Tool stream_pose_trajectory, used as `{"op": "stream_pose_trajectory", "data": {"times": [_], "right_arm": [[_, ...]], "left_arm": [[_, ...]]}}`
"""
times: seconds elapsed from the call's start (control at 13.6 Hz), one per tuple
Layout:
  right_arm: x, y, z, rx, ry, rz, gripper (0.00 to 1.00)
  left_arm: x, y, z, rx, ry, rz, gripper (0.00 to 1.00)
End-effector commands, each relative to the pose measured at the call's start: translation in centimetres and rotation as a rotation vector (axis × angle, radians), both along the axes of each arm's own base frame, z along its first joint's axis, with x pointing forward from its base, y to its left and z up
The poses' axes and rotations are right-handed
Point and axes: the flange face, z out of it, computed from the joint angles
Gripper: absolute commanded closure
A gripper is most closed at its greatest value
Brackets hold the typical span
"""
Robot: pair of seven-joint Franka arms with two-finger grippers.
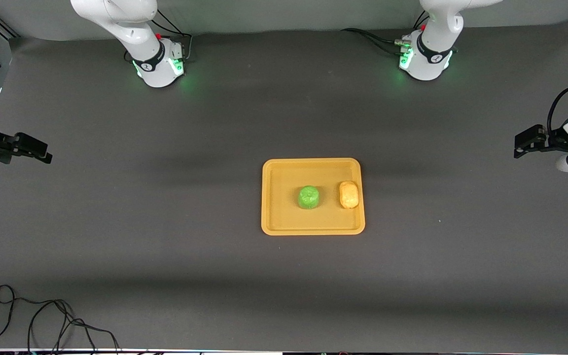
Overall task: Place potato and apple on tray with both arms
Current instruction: 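Open the right gripper and lift it away from the tray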
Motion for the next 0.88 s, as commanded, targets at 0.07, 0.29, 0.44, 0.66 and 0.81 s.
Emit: {"op": "stream_pose_trajectory", "data": {"times": [0.07,0.29,0.44,0.66,0.81], "right_arm": [[-1.80,0.76,0.72,0.009,0.021,0.017,0.00],[-1.90,1.13,0.61,0.013,0.040,0.021,0.00],[-1.83,1.08,0.75,0.016,0.035,0.020,0.00],[-1.73,1.00,0.73,0.018,0.035,0.016,0.00],[-1.63,1.00,0.78,0.018,0.033,0.016,0.00]], "left_arm": [[0.45,-0.22,0.92,-0.002,0.007,-0.006,0.00],[0.26,-0.22,0.70,-0.002,0.026,-0.007,0.00],[0.26,-0.31,0.57,-0.002,0.027,-0.007,0.00],[0.28,-0.29,0.65,-0.001,0.024,-0.007,0.00],[0.29,-0.30,0.78,0.000,0.018,-0.006,0.00]]}}
